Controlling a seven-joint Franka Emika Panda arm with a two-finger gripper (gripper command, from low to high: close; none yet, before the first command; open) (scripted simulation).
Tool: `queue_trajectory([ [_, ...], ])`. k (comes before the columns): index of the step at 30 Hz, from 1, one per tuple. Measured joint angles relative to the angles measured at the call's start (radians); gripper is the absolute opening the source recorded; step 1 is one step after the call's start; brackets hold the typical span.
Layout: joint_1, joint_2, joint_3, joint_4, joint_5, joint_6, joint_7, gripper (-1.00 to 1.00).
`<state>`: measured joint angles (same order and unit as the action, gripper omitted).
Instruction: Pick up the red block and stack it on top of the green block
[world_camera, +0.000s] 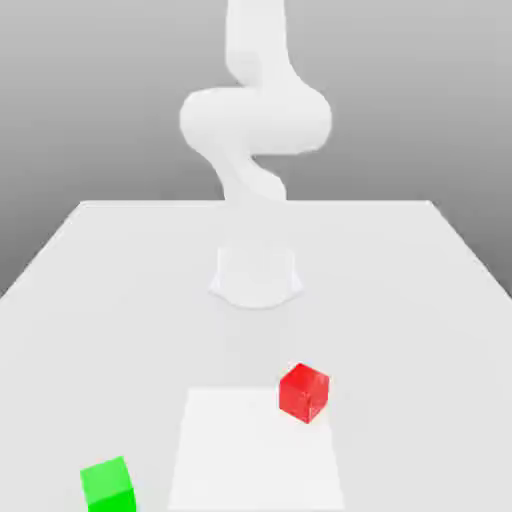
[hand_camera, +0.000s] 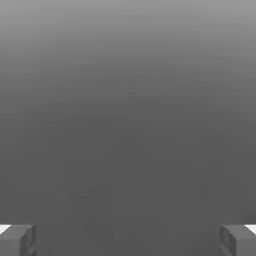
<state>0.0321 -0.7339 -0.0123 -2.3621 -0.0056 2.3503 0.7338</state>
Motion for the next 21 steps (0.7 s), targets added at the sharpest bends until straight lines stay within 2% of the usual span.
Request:
queue_trajectory([
  [12,0.168,0.391,-0.064,-0.349,-0.016,0.288,-0.399,0.00],
  [17,0.231,0.607,-0.076,-0.504,-0.014,0.442,-0.596,0.00],
  [21,0.242,0.790,-0.060,-0.517,0.025,0.588,-0.667,0.00],
])
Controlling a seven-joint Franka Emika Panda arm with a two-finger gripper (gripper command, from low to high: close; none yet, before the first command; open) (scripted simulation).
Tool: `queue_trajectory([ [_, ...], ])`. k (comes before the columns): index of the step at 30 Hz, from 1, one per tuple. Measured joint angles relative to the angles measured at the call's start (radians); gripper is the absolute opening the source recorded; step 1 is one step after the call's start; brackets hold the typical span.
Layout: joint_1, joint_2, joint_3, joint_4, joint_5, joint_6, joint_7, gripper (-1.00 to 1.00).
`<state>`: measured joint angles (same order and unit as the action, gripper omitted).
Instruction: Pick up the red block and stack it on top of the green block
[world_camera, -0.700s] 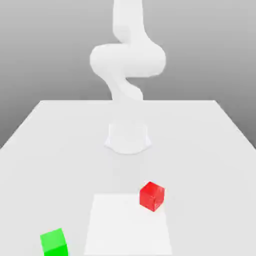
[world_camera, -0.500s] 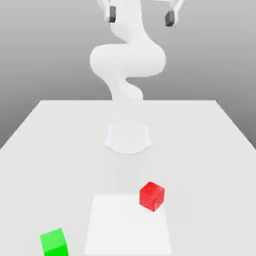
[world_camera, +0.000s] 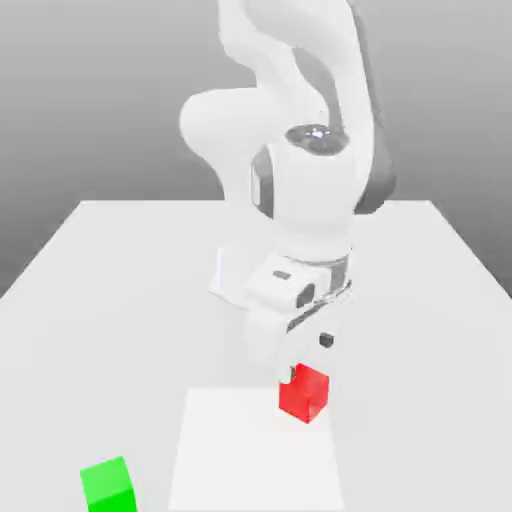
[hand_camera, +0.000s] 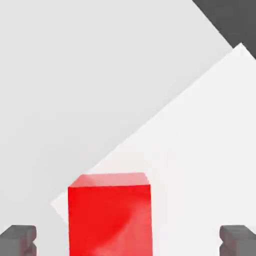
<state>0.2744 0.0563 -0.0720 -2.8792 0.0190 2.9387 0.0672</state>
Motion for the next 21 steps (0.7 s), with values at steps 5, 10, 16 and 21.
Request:
queue_trajectory([
  [5,-0.034,0.134,0.042,0.017,0.040,0.114,-0.032,-1.00],
  [10,-0.039,0.145,0.047,0.018,0.040,0.122,-0.031,-1.00],
  [16,-0.038,-0.025,0.031,-0.006,-0.013,-0.023,0.006,-1.00],
  [21,-0.089,-0.092,-0.004,0.049,0.001,-0.154,-0.001,-1.00],
])
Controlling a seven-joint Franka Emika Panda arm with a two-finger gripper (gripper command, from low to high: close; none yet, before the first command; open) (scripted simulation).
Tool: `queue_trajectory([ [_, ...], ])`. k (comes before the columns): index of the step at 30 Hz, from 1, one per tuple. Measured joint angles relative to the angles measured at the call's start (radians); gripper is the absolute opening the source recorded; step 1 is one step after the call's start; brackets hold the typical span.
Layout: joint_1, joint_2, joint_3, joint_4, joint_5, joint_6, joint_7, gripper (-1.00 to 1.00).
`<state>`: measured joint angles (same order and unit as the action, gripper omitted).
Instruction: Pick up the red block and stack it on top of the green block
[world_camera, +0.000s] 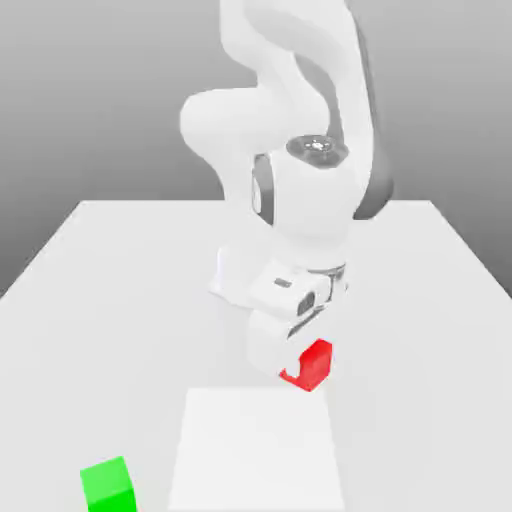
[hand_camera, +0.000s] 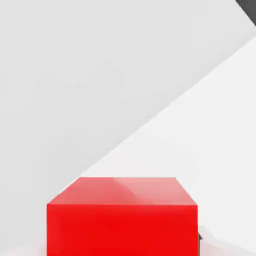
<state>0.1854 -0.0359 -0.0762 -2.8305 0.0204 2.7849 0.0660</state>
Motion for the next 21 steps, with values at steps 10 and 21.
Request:
queue_trajectory([
  [10,-0.202,0.188,-0.116,0.353,0.068,-0.180,-0.035,-1.00],
  [21,-0.290,0.388,-0.132,0.494,0.141,-0.110,-0.083,1.00],
])
